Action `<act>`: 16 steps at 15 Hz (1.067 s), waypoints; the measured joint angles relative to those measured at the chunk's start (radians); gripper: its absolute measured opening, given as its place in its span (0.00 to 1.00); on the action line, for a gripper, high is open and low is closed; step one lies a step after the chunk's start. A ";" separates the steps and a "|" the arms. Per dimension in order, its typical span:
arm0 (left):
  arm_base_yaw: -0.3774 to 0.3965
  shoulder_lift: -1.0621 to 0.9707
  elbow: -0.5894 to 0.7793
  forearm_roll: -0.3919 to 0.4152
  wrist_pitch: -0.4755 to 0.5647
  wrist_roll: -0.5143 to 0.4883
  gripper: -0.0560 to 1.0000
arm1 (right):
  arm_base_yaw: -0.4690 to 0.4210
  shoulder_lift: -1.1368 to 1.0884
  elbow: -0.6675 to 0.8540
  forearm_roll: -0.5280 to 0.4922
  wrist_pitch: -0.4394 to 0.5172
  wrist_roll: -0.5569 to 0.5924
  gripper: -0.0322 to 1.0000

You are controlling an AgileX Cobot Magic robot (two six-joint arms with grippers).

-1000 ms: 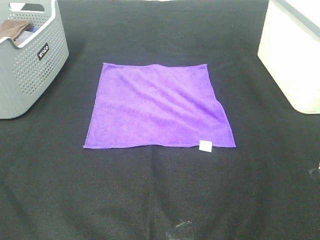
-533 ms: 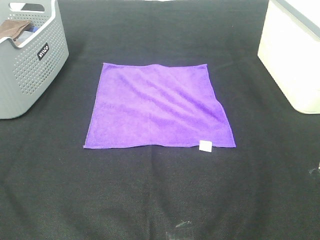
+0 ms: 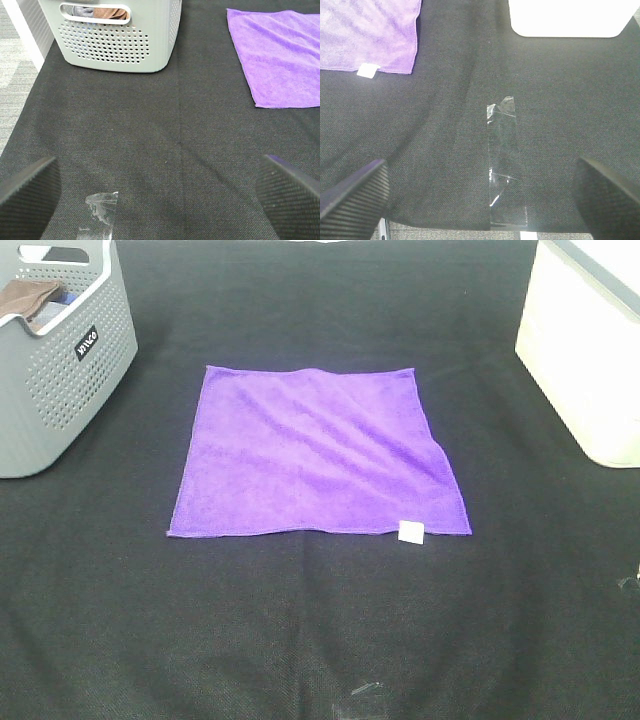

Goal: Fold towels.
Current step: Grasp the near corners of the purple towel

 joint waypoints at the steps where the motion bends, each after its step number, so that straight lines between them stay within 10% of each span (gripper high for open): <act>1: 0.000 0.000 0.000 0.000 0.000 0.000 0.99 | 0.000 0.000 0.000 0.000 0.000 0.000 0.96; 7: 0.000 0.120 -0.072 -0.077 0.102 -0.024 0.99 | 0.000 0.021 -0.033 0.006 -0.025 -0.070 0.96; 11: 0.000 0.687 -0.349 -0.099 0.139 0.007 0.95 | 0.000 0.613 -0.242 0.053 0.100 -0.005 0.96; 16: 0.000 1.232 -0.537 -0.221 0.004 0.167 0.96 | 0.000 1.259 -0.488 0.366 -0.134 -0.249 0.96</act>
